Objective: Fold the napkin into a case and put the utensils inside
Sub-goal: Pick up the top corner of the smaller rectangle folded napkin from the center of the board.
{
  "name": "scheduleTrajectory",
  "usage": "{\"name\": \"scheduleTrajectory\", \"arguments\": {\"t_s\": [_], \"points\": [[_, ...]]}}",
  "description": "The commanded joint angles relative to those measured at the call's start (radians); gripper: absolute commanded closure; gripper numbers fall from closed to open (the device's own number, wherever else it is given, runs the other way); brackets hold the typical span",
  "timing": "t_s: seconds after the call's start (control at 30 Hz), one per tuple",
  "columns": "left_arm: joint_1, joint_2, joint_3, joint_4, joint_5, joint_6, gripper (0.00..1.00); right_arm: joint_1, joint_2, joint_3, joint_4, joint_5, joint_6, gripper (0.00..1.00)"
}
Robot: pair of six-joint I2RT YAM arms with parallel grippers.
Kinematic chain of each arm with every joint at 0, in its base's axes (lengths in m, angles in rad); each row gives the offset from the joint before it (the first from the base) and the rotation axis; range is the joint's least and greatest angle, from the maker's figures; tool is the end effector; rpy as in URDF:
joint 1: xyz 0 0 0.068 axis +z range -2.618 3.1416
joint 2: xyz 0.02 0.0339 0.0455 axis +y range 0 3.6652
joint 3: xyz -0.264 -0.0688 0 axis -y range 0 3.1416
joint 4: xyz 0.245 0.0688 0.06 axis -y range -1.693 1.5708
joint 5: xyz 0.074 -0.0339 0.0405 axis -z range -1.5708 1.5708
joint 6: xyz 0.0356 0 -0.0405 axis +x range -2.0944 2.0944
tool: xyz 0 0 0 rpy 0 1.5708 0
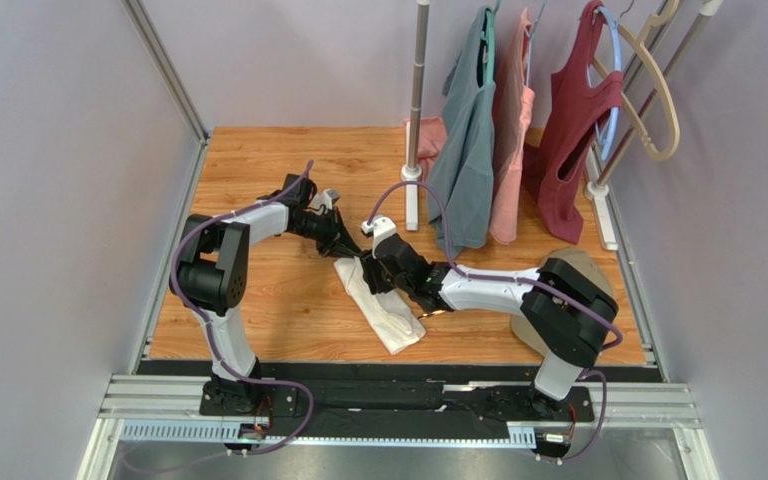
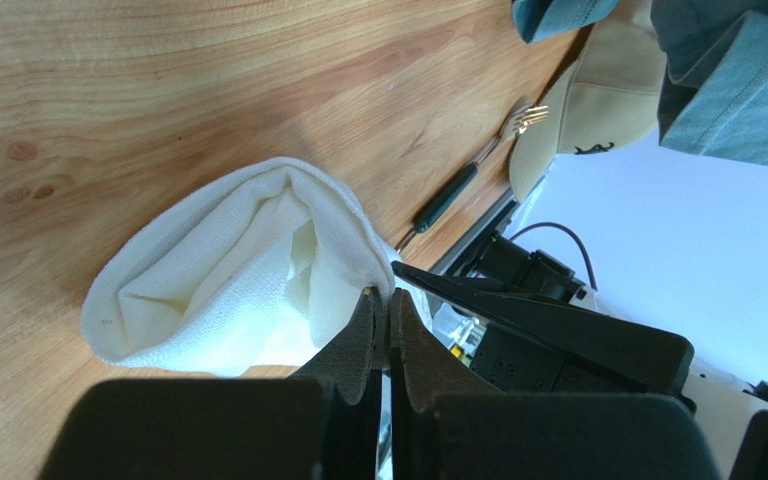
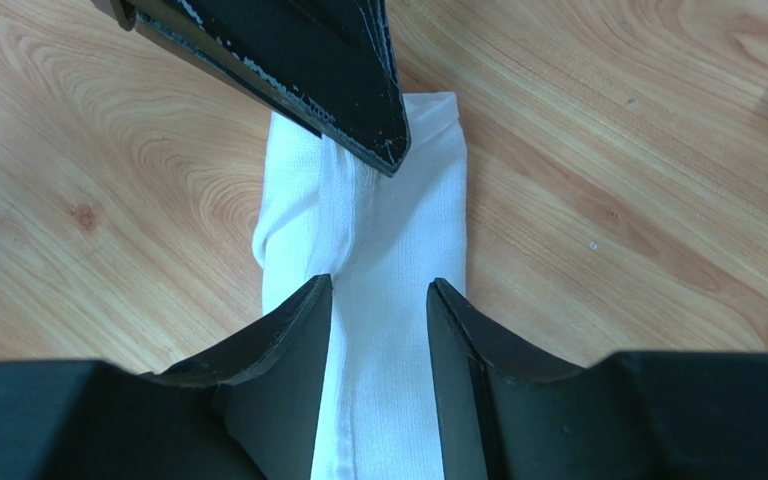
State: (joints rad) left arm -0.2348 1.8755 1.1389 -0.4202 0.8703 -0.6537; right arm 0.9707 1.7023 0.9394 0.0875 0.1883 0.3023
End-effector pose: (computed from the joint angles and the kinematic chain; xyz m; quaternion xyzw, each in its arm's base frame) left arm 0.3438 -0.1102 0.1564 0.0998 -0.8861 0.4526 0.0090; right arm 0.2078 0.2919 0.1812 -0.2559 0.8611 0.1880 0.3970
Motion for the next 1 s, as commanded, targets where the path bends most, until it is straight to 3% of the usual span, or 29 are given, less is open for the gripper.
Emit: {"name": "scheduleTrajectory", "arguments": {"t_s": [0.0, 0.53, 0.97], "points": [[0.003, -0.035, -0.001, 0.020, 0.018, -0.012, 1.00, 0.017, 0.037, 0.064, 0.050, 0.060, -0.043, 0.58], [0.003, -0.036, 0.005, 0.020, 0.009, -0.029, 1.00, 0.048, 0.094, 0.125, 0.078, 0.125, -0.037, 0.59], [0.003, -0.039, 0.001, 0.021, 0.006, -0.043, 1.00, 0.086, 0.134, 0.157, 0.067, 0.255, -0.094, 0.66]]}}
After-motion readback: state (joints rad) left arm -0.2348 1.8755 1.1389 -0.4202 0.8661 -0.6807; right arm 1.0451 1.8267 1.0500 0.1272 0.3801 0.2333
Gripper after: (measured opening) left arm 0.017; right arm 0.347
